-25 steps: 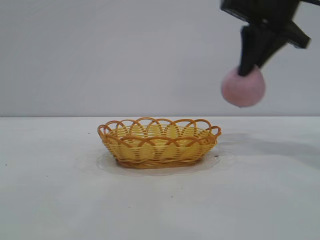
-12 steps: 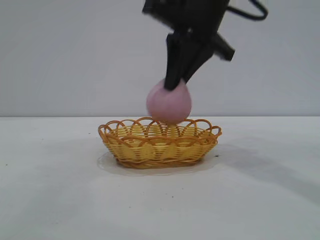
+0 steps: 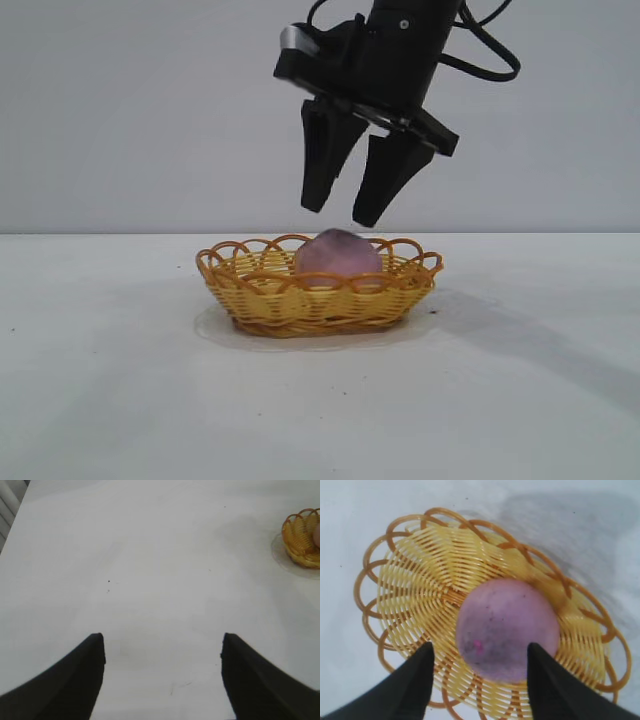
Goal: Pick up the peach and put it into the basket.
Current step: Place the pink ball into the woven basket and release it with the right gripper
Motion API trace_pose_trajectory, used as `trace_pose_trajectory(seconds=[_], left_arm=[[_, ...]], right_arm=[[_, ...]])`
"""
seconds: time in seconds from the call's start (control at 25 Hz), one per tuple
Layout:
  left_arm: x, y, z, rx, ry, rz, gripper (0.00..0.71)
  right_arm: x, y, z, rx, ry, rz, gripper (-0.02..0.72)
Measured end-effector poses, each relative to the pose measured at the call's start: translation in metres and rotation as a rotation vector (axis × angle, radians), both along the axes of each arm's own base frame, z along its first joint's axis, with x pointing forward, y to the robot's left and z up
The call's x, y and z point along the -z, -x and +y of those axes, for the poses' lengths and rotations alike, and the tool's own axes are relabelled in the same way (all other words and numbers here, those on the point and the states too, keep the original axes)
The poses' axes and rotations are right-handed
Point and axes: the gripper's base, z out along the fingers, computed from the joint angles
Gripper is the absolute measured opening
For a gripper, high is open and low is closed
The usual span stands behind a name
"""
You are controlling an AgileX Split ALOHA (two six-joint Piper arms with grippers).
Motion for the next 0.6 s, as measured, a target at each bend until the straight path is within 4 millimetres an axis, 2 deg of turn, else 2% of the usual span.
trace_pose_trajectory(seconds=[0.16, 0.28, 0.6], left_arm=[[0.000, 0.000, 0.000, 0.000, 0.000, 0.000, 0.434], [0.000, 0.000, 0.000, 0.000, 0.000, 0.000, 0.434], [0.000, 0.000, 0.000, 0.000, 0.000, 0.000, 0.434]], right_arm=[[-0.023, -0.006, -0.007, -0.008, 0.013, -0.069, 0.370], [-0.032, -0.017, -0.026, 0.038, 0.014, -0.086, 0.370], [-0.032, -0.051, -0.109, 0.229, 0.043, -0.085, 0.370]])
